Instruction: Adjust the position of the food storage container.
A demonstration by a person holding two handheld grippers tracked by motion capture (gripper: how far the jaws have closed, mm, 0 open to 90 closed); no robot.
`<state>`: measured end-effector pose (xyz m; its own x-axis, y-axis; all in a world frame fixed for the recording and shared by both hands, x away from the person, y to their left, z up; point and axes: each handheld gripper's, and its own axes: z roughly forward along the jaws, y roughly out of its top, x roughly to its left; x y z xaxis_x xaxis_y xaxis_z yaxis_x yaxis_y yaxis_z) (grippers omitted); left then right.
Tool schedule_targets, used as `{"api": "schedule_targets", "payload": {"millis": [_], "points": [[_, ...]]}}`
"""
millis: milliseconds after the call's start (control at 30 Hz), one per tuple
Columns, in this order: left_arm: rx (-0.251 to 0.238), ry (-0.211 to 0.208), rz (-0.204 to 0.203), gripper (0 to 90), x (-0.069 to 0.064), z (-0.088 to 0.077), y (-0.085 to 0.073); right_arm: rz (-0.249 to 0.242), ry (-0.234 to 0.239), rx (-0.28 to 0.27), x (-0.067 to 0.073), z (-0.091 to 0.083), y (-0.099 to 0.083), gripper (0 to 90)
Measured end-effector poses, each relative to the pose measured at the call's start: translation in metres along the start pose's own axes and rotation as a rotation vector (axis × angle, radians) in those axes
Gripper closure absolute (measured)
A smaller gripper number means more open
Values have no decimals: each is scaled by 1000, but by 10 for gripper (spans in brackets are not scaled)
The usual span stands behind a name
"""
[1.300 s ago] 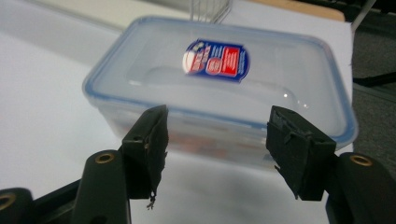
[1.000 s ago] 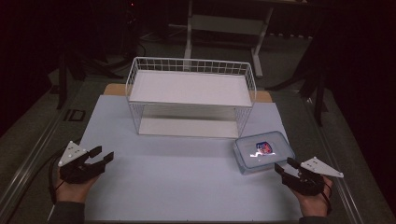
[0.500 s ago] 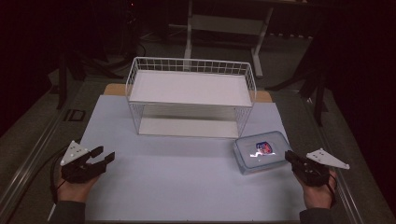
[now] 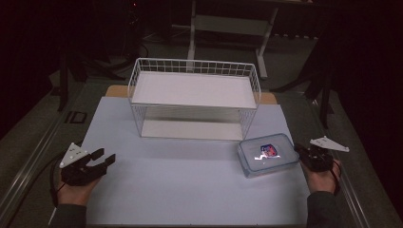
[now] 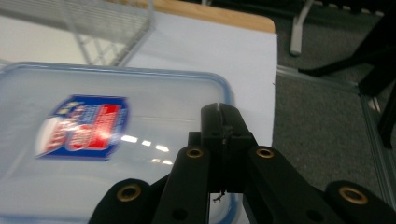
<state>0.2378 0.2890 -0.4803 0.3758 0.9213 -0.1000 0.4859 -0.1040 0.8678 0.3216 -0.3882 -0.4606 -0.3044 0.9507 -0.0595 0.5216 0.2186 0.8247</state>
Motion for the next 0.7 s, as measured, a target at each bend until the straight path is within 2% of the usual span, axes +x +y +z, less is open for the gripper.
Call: {"api": "schedule_targets", "payload": {"millis": [100,233,467,700], "points": [[4,1,0,480,0,0,0,20,-15,26,-5,10,0,900],[0,2,-4,480,1,0,0,56,-15,19,-11,15,1,900],[1,5,0,478,0,-1,0,96,-25,72,-20,22,2,900],[-1,6,-1,478,0,-1,0,88,-11,97,-22,27,1,900]]}}
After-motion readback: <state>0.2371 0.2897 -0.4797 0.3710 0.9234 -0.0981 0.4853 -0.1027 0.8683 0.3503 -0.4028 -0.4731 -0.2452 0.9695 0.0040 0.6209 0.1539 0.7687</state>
